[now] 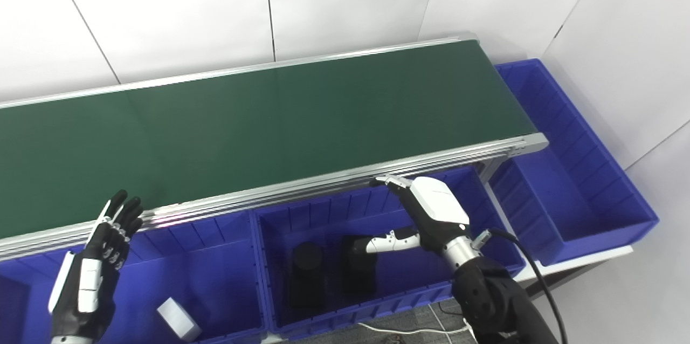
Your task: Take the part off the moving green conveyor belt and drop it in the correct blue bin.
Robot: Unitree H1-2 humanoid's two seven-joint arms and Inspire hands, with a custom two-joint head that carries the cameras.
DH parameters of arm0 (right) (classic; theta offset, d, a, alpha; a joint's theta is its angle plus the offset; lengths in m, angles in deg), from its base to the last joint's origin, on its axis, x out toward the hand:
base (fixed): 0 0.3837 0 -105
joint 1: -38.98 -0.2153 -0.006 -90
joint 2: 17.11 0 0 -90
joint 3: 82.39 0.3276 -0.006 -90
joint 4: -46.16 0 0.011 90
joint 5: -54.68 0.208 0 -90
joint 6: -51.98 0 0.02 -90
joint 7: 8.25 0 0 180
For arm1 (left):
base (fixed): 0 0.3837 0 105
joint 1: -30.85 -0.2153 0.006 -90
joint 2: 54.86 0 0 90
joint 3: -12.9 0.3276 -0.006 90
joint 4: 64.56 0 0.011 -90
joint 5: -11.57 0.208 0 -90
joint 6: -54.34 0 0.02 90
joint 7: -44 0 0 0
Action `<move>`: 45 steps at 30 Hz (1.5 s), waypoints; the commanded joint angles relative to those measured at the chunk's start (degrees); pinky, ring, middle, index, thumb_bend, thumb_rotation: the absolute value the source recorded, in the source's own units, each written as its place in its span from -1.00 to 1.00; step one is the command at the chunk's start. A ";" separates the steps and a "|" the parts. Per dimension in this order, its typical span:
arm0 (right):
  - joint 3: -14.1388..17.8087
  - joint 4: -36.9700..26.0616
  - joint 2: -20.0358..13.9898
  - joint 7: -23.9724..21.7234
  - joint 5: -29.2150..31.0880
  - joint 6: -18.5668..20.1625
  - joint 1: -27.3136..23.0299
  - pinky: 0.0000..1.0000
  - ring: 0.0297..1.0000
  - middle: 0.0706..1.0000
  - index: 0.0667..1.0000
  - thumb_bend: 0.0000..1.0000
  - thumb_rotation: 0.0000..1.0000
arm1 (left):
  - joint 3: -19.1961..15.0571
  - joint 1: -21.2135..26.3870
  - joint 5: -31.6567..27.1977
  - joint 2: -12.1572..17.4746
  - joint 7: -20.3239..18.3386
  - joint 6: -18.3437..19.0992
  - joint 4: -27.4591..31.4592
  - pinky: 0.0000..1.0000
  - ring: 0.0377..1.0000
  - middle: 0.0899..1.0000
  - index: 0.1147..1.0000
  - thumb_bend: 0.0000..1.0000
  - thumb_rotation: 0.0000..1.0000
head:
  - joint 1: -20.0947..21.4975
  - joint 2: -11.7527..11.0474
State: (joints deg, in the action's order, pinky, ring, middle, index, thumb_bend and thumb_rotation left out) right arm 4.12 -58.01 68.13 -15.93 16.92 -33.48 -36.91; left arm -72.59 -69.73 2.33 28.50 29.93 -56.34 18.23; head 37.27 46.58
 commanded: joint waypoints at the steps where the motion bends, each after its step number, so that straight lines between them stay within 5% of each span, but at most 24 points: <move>1: 0.31 -2.79 0.86 2.83 2.04 -3.70 -0.25 0.41 0.60 0.65 0.61 0.90 0.25 | -0.11 0.65 0.50 -0.08 -0.50 -3.22 0.48 0.89 0.89 0.86 0.90 0.34 0.92 | -0.59 -0.11; 11: -4.19 -6.69 7.28 7.86 7.29 -13.20 -3.86 0.40 0.54 0.60 0.62 0.91 0.38 | 0.09 0.47 4.68 -0.59 0.64 -5.80 -0.53 0.80 0.86 0.82 0.90 0.28 0.97 | -6.16 -1.58; 17: -7.87 1.51 12.74 11.26 11.96 -23.28 -8.59 0.47 0.59 0.63 0.63 0.77 0.95 | 0.48 0.01 5.99 -1.61 0.50 -6.19 -1.08 0.78 0.83 0.81 0.90 0.21 0.93 | -12.58 -4.06; 21: -10.32 10.15 16.14 14.32 14.92 -31.01 -10.33 0.52 0.63 0.67 0.65 0.78 1.00 | 0.94 -0.56 7.70 -2.28 0.95 -6.23 -1.42 0.78 0.83 0.82 0.89 0.24 0.94 | -17.72 -6.60; 28: -15.22 18.00 19.48 17.82 20.77 -31.45 -9.31 0.66 0.73 0.74 0.68 0.91 1.00 | 2.95 -1.75 12.00 -3.07 4.07 -6.24 -1.08 0.81 0.86 0.85 0.87 0.03 1.00 | -24.84 -8.83; 38: -21.80 31.10 14.01 23.45 24.45 -31.46 -9.62 0.79 0.80 0.77 0.75 0.71 1.00 | 7.92 -2.04 16.93 -3.35 11.73 -6.22 -2.50 0.84 0.88 0.87 0.85 0.24 0.97 | -35.13 -10.88; 45: -23.59 35.18 11.93 24.77 27.31 -31.46 -10.69 0.80 0.80 0.78 0.77 0.64 1.00 | 11.96 -0.91 17.79 -2.82 16.60 -6.23 -4.92 0.85 0.89 0.88 0.86 0.28 1.00 | -37.83 -11.51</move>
State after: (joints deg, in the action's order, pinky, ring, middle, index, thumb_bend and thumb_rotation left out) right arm -19.27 -22.47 80.05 7.88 43.44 -62.72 -46.34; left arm -61.22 -71.70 19.78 25.42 44.76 -60.36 12.38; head -0.52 35.16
